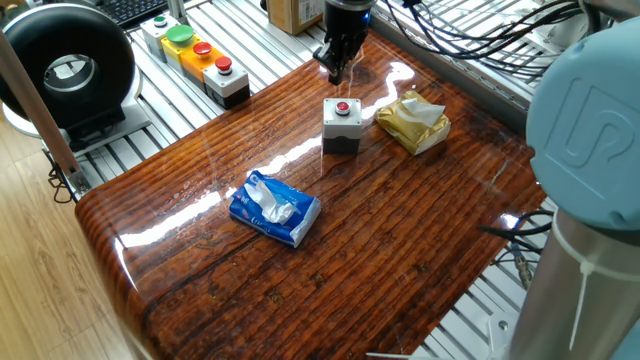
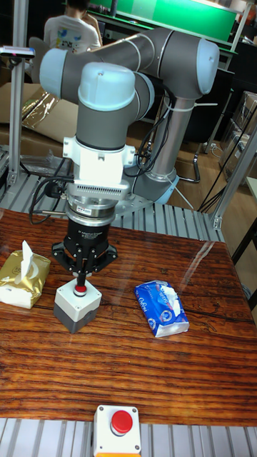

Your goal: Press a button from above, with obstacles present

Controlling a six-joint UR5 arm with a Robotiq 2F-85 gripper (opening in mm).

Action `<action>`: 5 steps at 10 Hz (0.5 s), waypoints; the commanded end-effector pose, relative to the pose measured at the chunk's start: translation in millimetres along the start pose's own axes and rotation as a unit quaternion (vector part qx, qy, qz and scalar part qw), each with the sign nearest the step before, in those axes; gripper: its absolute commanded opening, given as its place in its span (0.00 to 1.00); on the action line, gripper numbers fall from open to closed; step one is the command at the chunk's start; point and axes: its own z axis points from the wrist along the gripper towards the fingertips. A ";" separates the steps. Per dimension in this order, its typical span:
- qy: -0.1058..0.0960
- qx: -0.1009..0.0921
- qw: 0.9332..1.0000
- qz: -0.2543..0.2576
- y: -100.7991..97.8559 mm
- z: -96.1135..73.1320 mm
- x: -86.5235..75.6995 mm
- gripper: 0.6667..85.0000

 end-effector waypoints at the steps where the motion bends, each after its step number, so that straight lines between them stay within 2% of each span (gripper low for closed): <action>1: 0.006 -0.006 1.000 0.022 2.2 -1.1 3.3 0.01; 3: 0.013 -0.009 1.000 0.022 3.6 -0.4 7.4 0.01; 4: 0.009 -0.017 1.000 0.016 6.7 4.6 1.5 0.01; 5: 0.006 -0.039 0.999 0.012 16.3 8.0 -5.5 0.01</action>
